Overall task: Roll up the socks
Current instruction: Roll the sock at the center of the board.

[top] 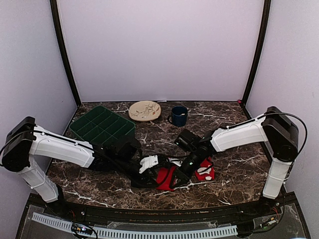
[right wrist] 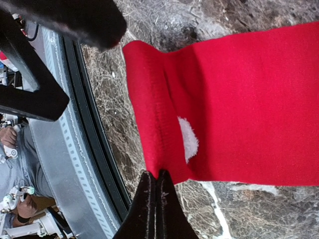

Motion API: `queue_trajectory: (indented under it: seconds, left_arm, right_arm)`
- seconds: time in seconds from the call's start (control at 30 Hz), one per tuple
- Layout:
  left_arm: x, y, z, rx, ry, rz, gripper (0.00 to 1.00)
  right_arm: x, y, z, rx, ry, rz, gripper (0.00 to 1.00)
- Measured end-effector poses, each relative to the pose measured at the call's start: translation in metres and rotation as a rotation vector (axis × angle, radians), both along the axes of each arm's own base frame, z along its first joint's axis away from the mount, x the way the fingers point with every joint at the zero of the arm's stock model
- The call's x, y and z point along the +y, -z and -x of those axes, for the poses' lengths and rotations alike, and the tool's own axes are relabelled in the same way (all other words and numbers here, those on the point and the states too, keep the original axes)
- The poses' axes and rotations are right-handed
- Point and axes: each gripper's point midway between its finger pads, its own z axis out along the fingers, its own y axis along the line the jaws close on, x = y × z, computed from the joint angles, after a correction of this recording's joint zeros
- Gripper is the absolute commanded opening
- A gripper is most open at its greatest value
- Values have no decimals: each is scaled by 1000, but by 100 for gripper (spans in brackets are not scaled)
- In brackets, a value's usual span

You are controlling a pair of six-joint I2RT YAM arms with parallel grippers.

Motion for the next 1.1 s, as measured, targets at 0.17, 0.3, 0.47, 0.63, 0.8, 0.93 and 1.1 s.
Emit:
queue_trajectory:
  seconds: [0.17, 0.3, 0.47, 0.63, 0.8, 0.93, 1.1]
  left_arm:
    - [-5, 6, 10, -37, 71, -50, 44]
    - [-8, 10, 15, -66, 114, -79, 44]
    - [-6, 22, 17, -83, 142, -129, 44]
    - [-4, 34, 14, -110, 147, -176, 45]
    - [-4, 36, 11, -143, 149, -191, 46]
    - [-5, 36, 9, -172, 151, -196, 46]
    - [-6, 35, 9, -192, 165, -194, 47]
  right_arm:
    - [-3, 1, 0, 48, 23, -8, 0]
    - [-4, 0, 0, 74, 32, -16, 0]
    - [-2, 0, 2, 96, 32, -26, 0]
    - [-1, -2, 3, 108, 29, -35, 0]
    - [0, -2, 5, 120, 25, -42, 0]
    - [-1, 0, 6, 131, 24, -39, 0]
    - [-3, 2, 8, 138, 23, -33, 0]
